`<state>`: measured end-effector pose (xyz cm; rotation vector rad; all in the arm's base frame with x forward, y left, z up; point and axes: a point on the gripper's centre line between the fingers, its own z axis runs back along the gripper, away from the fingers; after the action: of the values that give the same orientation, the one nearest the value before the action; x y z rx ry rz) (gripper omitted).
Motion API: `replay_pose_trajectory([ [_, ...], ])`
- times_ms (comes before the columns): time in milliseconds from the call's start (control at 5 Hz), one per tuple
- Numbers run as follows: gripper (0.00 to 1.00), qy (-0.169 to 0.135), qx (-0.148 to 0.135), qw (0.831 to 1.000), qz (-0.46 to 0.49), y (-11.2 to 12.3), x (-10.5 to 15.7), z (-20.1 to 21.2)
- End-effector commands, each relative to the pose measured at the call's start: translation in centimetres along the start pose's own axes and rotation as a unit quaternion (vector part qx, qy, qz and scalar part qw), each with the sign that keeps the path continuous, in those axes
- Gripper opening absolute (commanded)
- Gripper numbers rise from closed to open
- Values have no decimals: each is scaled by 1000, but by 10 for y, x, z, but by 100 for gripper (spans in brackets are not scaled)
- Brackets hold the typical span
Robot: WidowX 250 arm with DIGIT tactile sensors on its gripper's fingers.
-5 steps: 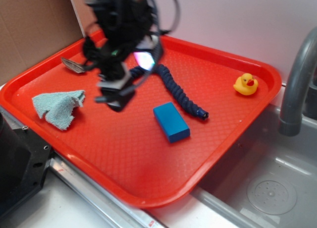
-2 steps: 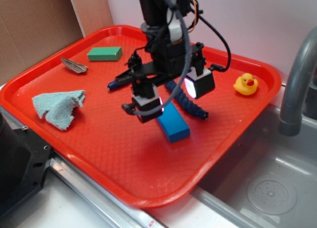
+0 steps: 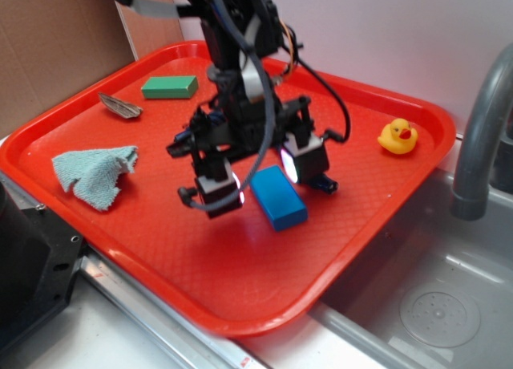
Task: Grab the blue block.
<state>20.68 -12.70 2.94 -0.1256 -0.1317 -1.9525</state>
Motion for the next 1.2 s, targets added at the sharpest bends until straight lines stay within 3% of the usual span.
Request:
replay_pose_trajectory([
  [0,100,11,4,1000,-8,8,5,-16],
  [200,0,18,27,999,-9,1,11,-6],
  [800,0,18,66,998,16,-38,42,33],
  [1000,0,3,93,986,140,-43,29,86],
])
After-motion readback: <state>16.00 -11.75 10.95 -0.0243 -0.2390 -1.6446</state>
